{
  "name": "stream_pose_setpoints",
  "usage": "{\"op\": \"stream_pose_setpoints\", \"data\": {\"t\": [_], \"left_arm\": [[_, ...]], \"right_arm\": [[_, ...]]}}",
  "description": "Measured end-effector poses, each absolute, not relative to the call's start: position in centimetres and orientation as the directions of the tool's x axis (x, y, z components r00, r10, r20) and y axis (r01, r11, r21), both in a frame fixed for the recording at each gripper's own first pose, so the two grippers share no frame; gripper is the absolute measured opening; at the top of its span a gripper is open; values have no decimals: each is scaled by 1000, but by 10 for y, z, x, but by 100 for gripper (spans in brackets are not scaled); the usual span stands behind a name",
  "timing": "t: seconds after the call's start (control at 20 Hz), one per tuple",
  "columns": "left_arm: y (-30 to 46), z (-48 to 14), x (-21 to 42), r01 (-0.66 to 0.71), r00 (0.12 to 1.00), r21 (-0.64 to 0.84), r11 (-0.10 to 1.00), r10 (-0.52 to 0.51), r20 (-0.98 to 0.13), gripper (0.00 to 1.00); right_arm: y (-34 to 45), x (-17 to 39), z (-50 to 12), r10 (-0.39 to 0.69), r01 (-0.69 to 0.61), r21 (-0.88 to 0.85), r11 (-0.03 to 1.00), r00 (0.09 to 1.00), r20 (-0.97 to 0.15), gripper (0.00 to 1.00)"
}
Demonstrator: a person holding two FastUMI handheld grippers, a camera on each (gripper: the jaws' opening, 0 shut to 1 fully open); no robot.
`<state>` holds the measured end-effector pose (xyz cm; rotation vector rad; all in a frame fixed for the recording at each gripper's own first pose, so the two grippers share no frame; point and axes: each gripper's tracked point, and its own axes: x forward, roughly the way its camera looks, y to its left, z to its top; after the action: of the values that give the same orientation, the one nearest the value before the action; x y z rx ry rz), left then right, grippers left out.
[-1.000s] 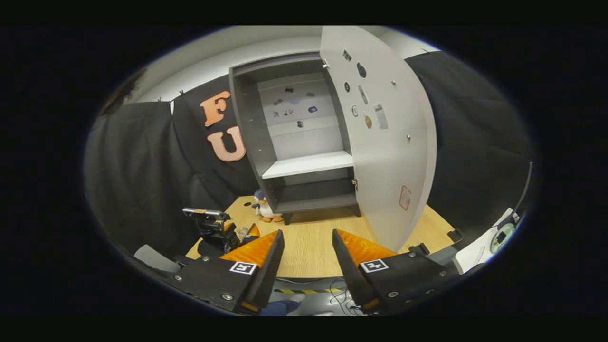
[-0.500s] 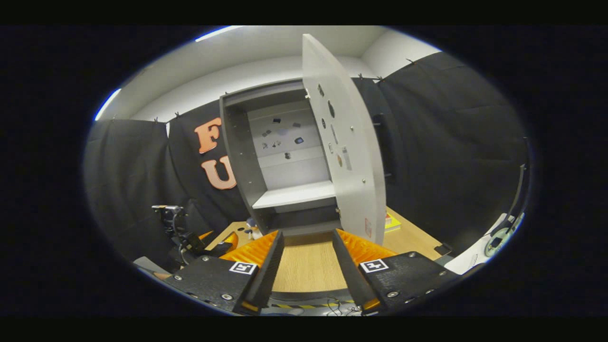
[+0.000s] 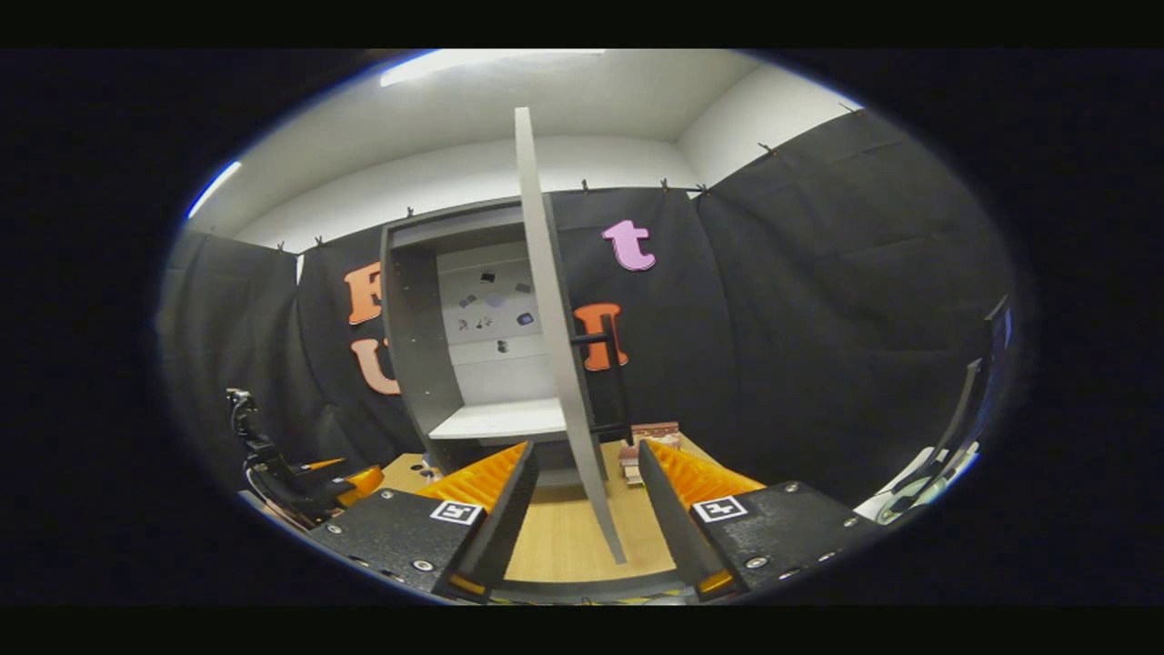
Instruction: Open the cabinet door with the right hand, grasp the bottle in the cabinet with the left hand and place it on the coaster, then close the cabinet door with the right hand.
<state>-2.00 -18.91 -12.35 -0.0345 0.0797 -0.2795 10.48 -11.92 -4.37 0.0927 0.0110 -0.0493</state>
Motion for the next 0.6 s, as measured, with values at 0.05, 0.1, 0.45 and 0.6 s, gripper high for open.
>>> {"op": "stream_pose_setpoints", "data": {"t": [0.05, 0.1, 0.45, 0.6], "left_arm": [[-189, -129, -22, 281, 953, -49, 958, -285, -101, 94], [-187, -129, -24, 281, 952, -59, 958, -286, -108, 100], [-159, -116, -24, 221, 969, -45, 974, -224, -101, 97], [-151, -116, -24, 203, 973, -36, 978, -206, -103, 98]], "right_arm": [[-128, 109, -42, -50, 51, 88, 995, 999, -10, 71], [-135, 116, -43, -53, 54, 87, 995, 999, -9, 74], [-153, 155, -51, -21, 22, 112, 993, 1000, -9, 79], [-158, 167, -61, -24, 26, 98, 995, 999, -25, 80]]}}
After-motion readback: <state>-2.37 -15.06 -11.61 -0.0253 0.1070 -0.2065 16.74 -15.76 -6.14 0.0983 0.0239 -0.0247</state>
